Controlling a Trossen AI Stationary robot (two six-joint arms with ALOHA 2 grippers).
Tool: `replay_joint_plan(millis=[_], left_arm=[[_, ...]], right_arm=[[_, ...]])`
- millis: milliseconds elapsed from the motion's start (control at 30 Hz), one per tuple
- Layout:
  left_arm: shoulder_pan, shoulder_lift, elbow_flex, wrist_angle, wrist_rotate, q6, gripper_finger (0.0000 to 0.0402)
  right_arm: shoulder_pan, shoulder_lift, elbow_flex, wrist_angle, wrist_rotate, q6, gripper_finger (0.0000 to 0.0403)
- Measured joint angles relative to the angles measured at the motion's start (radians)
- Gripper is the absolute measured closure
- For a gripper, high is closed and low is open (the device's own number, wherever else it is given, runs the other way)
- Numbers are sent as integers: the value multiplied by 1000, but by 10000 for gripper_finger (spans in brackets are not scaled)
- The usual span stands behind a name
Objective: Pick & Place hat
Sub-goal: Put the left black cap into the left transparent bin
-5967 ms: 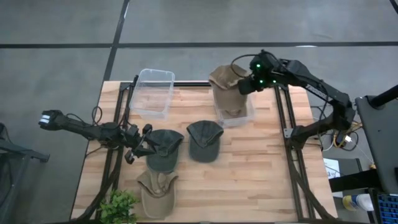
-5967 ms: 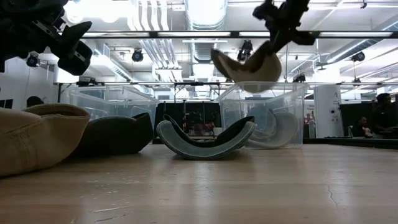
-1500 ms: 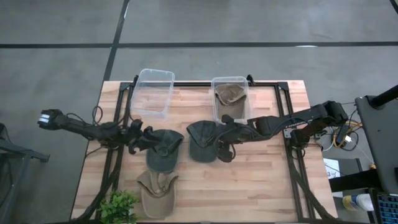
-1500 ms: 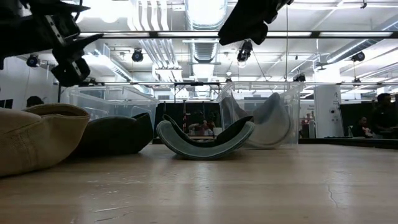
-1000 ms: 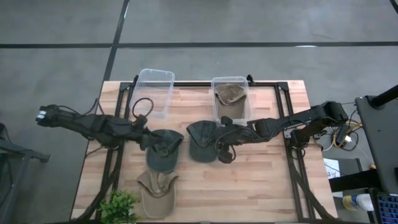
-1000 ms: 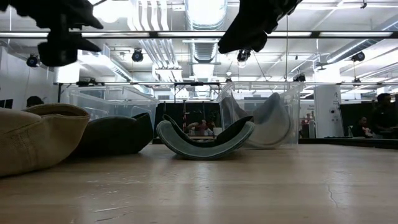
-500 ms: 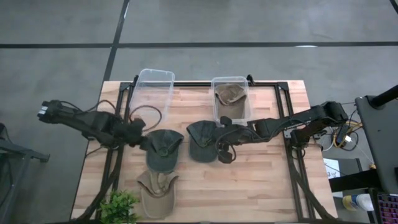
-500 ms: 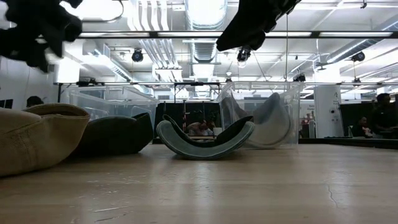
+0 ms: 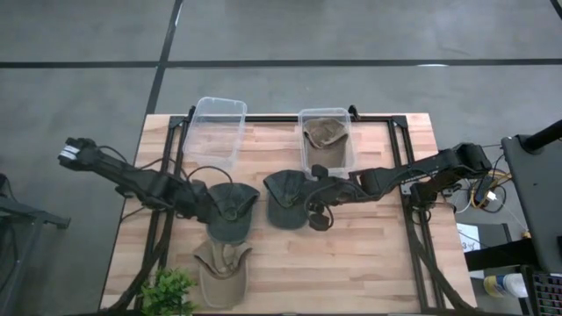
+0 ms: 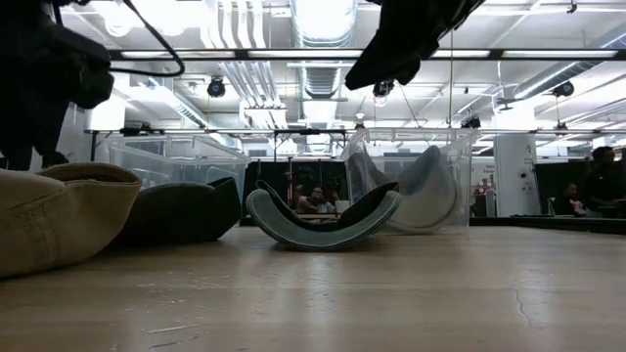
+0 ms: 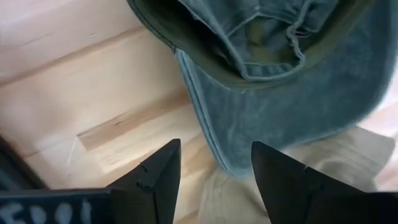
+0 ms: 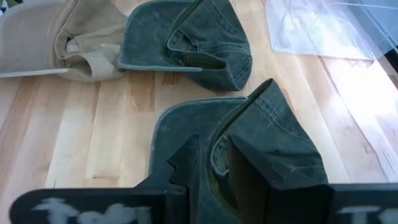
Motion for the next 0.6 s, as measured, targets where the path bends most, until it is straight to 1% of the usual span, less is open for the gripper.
replay_joint_plan(millis=[133,300,500,600], left_arm=[[0,4,-52,77,0,-12,213],[0,3,-108,178,-1,-33,213],[0,3,-153,205,-2,-39,214],[0,3,-162,221,-3,-40,231]], right_arm=[[0,0,-6,1,0,0,323],[0,0,-13,2,0,0,331],[0,0,-19,5,0,0,333],[0,0,-21,9,0,0,329]])
